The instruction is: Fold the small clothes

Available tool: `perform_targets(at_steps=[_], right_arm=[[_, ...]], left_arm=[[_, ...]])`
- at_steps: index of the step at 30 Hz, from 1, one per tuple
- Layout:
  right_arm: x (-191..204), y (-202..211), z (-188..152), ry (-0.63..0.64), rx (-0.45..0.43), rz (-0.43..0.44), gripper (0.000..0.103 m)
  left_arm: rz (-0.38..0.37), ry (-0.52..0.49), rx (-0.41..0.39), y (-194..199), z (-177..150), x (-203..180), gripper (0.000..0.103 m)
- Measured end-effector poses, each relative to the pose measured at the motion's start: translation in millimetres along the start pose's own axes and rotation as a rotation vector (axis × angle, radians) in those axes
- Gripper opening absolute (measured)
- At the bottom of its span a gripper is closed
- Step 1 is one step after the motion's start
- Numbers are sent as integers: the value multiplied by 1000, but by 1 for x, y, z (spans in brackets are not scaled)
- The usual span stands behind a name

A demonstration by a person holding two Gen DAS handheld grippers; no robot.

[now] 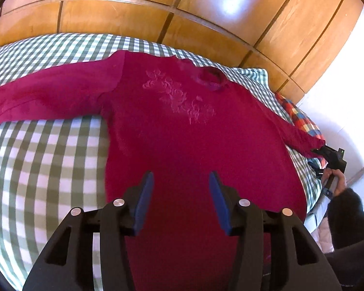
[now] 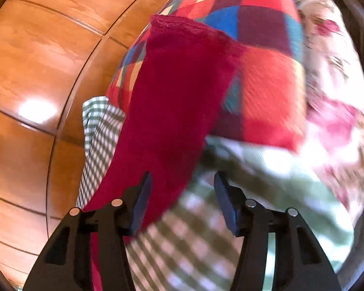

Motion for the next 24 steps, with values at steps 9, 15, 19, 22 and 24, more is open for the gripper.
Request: perform_targets(at_steps=[9,15,19,22,24], right_arm=[[51,-5,15,164,0,97,7],[179,-24,-51,517,130,212,7],[259,-61,-142,661,277,329,6],[293,-83,-211,720,388,396,6],[310,-98,-271,807,479,418,6]], left_arm=[[4,82,46,-20,16,10,47],[-35,116,77,-28,35,10,47],[-58,156,70,-32,50,12,47],[-68,160,54,-32,61,13,47],[-65,166,38,-33,68,16,47]])
Point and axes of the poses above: each gripper's, at about its wrist camera, not at the fingertips, and y roughly against the way its jaws point, x to its left, z to its top, the point moved 7 cm from there along -y, roughly the way its jaws point, and after that the axes turned 11 degrees about z, right-handed, at the moved point
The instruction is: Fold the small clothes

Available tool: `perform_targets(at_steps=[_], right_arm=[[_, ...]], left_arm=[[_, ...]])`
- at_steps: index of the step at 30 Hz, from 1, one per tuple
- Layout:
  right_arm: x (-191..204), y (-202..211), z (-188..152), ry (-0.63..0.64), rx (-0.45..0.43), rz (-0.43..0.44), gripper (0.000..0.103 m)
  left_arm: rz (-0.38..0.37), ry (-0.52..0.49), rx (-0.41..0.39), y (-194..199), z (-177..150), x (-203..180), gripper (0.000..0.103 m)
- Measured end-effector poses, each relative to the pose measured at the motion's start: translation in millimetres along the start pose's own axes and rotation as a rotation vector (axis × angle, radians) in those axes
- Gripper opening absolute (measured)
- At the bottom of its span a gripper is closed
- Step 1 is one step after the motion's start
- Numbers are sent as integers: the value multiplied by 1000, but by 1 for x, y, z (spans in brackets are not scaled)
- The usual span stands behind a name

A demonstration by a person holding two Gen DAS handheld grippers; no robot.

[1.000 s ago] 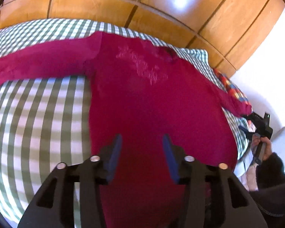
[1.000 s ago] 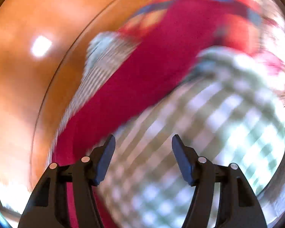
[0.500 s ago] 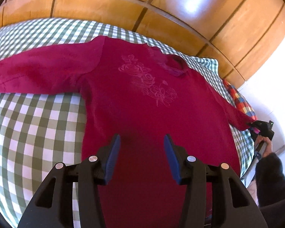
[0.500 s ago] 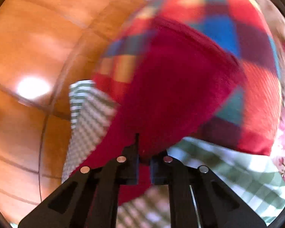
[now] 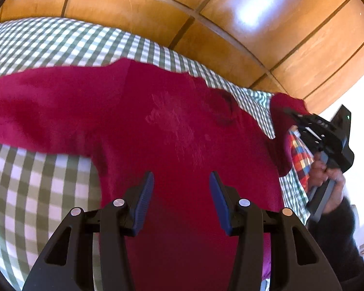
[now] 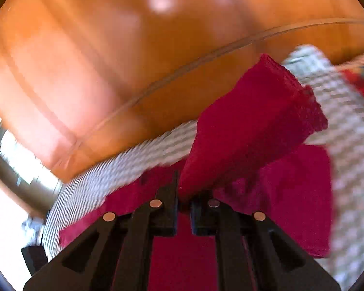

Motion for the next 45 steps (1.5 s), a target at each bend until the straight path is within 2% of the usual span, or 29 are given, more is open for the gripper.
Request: perform_targets(at_steps=[3,5,7,8,9,10,15,16,21,22,23,24,25,26,29,30,33,34,36,38,41,42,44,45], right_arm=[[44,-49,-38,111,136,53,6],[62,-70,-61,185,210,58,7],[70,-75,-78,224,256,61,15],[70,-74,-82,230,261,62,22],[70,-66,-87,234,252,62,49],[70,-59,-88,239,240,58,55],[39,-4,-89,202,177,-10,57],[27,11,-90,180,158,-38,60],[-38,78,-93,47,77,-200,60],[-52,86,-93,14,69,-229,61],[-63,92,-93,-18,62,-249,62],[-71,93,-94,-47,53,-257,61],[-76,99,-94,-69,43,-259,61],[-78,101,-90,-86,22,-263,61],[-67,104,-68,-86,-50,-250,61],[-63,100,-62,-80,-58,-239,61],[-59,76,-53,-40,-43,-246,61],[-61,70,-56,-39,-22,-247,61],[-69,48,-64,-37,32,-283,61],[-80,30,-75,-5,69,-337,62],[-79,15,-88,117,61,-425,68],[-76,12,-89,143,71,-454,70],[-74,8,-92,163,74,-482,71],[-74,8,-93,165,71,-484,72]], left_arm=[[-18,45,1,-5,10,7,47],[-36,81,7,-9,17,13,47],[-46,109,8,-14,24,17,49],[-56,124,14,-16,28,19,58],[-64,141,14,-18,30,20,61],[-74,159,12,-20,33,21,64],[-69,172,19,-36,48,19,64],[-56,169,20,-42,50,18,64],[22,166,24,-66,59,27,63],[39,153,27,-71,60,27,52],[57,141,31,-75,61,27,32],[79,122,38,-79,62,26,22],[87,110,37,-80,64,25,8],[98,96,2,-74,69,22,5],[72,80,-91,-50,82,11,4],[89,69,-106,-46,83,10,4],[227,23,-103,-53,78,21,4],[277,38,-67,-65,74,33,4],[319,69,-33,-81,68,50,4],[317,63,-43,-86,66,53,5],[341,24,-48,-82,64,46,5],[327,25,-38,-78,62,45,5],[277,49,-28,-67,59,49,16],[251,69,-24,-62,57,52,17]])
Point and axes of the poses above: each gripper's, at about its wrist camera, not at the fingertips, and y roughly against the way its jaws point, x to its left, z to its top, the point moved 7 cm from there along -y, roughly the way its jaws point, and after that the axes turned 11 degrees about z, right-handed, at the moved point
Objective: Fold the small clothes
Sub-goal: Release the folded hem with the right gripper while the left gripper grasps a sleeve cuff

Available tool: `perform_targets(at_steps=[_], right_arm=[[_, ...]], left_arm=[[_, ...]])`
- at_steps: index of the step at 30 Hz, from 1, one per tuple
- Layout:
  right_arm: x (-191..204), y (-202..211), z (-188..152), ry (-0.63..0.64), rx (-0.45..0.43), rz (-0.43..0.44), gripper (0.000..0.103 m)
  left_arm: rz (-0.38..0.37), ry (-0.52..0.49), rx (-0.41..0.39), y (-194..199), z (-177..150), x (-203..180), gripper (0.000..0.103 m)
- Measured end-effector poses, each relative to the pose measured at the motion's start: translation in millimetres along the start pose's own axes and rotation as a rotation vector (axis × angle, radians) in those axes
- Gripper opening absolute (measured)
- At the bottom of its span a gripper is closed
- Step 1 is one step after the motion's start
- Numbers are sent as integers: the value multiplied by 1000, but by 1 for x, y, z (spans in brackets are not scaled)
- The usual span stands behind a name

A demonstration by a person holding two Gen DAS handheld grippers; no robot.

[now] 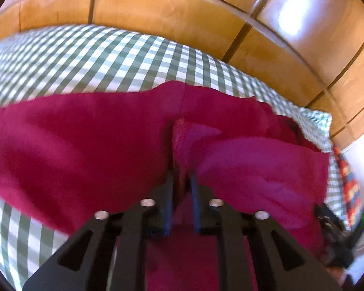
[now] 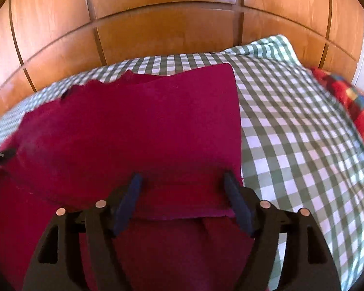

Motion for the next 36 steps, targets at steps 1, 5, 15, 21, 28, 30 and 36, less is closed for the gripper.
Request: perform_targets(at_steps=[1,5,15,21,28,30,36], right_arm=[[0,-1,-1,-4,-2,3,72],[-1,-4,-3,-17,-7,2,75],[-1,-6,-2,-14,-17,-21,80],[-1,-8,-1,-12,-13,-27,82],[0,-8,-1,-6,-17,-38,82],[0,-8,-2,-5,-17,-38,82],[0,-8,-2,-2,-18,-42,82]], left_arm=[[-23,23,7,5,-4,8,17],[-42,149,-9,37,-25,69,17],[108,654,-149,111,-69,289,35],[89,831,-207,128,-58,352,42],[80,904,-188,103,-27,373,42],[93,899,-189,97,-20,376,42],[187,824,-166,91,0,368,7]])
Point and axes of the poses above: each gripper's, at about its wrist camera, not at the fingertips, and y roughly against the way its jaws point, x to its left, z to its top, the point moved 7 cm from there along -y, roughly the way its jaws point, and after that the axes turned 11 degrees about z, right-handed, at the moved point
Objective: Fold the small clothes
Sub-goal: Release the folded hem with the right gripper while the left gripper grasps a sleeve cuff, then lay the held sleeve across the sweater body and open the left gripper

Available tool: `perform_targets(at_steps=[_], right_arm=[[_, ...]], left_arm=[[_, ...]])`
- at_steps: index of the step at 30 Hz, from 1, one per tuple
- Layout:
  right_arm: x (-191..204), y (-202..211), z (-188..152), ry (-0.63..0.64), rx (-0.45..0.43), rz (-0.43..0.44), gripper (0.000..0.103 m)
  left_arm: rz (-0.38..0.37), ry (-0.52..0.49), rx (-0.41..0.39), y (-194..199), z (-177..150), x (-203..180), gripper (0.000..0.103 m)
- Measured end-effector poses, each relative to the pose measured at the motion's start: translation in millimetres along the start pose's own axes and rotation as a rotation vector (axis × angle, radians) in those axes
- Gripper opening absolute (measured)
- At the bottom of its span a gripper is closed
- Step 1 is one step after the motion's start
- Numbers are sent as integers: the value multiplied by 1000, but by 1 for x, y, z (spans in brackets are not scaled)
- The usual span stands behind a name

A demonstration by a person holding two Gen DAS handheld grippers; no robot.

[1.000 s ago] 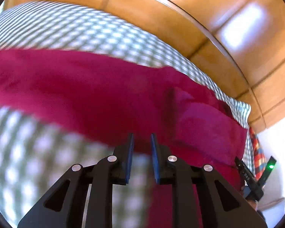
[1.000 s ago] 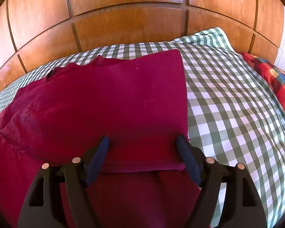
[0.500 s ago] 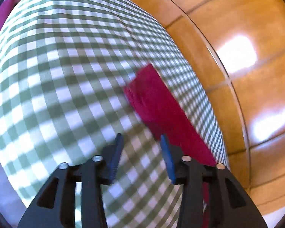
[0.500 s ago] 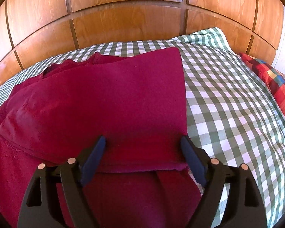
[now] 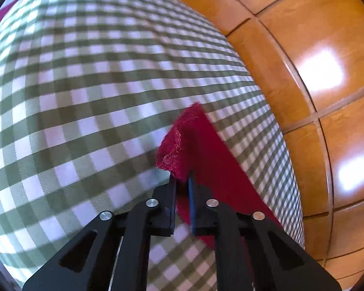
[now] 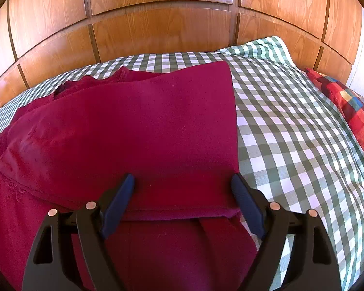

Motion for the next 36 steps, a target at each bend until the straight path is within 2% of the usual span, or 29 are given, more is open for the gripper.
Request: perform_targets(at_steps=[3,7,12,16,19,22,24,26,28,30,32,33,34,36], right_arm=[[0,0,0,0,-2,-1,82],[-1,1,-1,0,-3,1,82],[-2,2,0,-5,-5,11,82],[-3,2,0,-12,-9,23,82],[-3,2,0,-15,-11,28,82],[-3,3,0,-21,-13,36,82],[-4,3,0,-22,-13,40,83],[-4,2,0,-23,-7,41,83],[-3,3,3,-27,5,44,83],[0,12,10,-29,0,32,82],[11,27,18,-58,-42,99,80],[21,34,23,-77,-55,163,79],[41,39,28,-92,-49,276,77],[73,38,30,-93,1,434,74]], left_arm=[[-104,-58,-16,24,-13,-37,7],[-246,-234,-25,57,-57,-115,7],[-396,-492,33,82,-157,-214,7],[-421,-677,111,71,-251,-265,7],[-401,-778,174,52,-304,-282,7],[-347,-862,200,35,-341,-282,7],[-333,-877,206,32,-349,-276,14],[-359,-881,209,40,-350,-269,27],[-376,-891,192,50,-346,-260,32],[-382,-906,171,53,-347,-254,32],[-386,-907,154,56,-343,-243,32],[-385,-903,150,57,-342,-237,32],[-378,-898,148,55,-341,-229,32],[-358,-886,152,48,-340,-221,32]])
Point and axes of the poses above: each gripper's, at about its wrist camera, not at the fingertips, and y roughly against the way its jaws point, x to its left, z to its top, the point moved 7 cm from there along -y, roughly the way its jaws point, and after that the axes turned 11 degrees about z, right-handed, at the moved point
